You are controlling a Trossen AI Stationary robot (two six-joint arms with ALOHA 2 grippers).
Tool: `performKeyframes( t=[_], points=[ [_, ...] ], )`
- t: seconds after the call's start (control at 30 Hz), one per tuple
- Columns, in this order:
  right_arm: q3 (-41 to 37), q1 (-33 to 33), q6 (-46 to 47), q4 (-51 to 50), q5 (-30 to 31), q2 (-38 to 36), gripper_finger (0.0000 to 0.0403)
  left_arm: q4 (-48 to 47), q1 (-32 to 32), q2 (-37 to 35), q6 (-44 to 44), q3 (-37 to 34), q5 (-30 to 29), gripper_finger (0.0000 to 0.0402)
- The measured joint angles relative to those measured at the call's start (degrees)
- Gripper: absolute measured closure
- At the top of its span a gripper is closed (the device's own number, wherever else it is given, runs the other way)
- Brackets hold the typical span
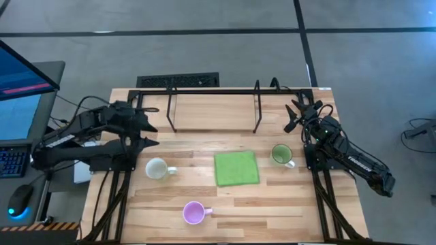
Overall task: Stack small to large cups/mugs on shelf
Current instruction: Put the light green mug on the shelf
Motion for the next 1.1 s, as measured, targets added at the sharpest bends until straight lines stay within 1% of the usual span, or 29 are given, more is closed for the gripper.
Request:
performKeyframes(
  t=[0.2, 0.33, 0.43, 0.53, 0.8, 0.97, 1.1],
  points=[
    [0.0, 0.0, 0.0, 0.0, 0.0, 0.0, 0.0219, -8.7, 0.0, 5.0, -7.3, 3.6, -0.2, 0.0106],
    [0.0, 0.0, 0.0, 0.0, 0.0, 0.0, 0.0219, -14.6, -2.4, 7.8, -14.8, 5.0, -3.3, 0.0106],
    [0.0, 0.0, -0.2, 0.0, 0.0, 0.0, 0.0219, -16.0, -6.5, 9.7, -19.0, 5.1, -4.0, 0.0106],
    [0.0, 0.0, -0.4, 0.0, 0.0, 0.0, 0.0219, -15.6, -12.0, 11.8, -22.7, 5.2, -4.3, 0.0106],
    [0.0, 0.0, -0.4, 0.0, 0.0, 0.0, 0.0219, -15.9, -26.3, 17.0, -35.4, 5.2, -9.7, 0.0106],
    [0.0, 0.0, 0.3, 0.0, 0.0, 0.0, 0.0219, -16.1, -32.1, 19.4, -43.6, 5.2, -10.5, 0.0106],
    [0.0, 0.0, 2.0, 0.0, 0.0, 0.0, 0.0219, -17.3, -34.7, 20.9, -48.4, 5.2, -11.5, 0.0106]
  ],
)
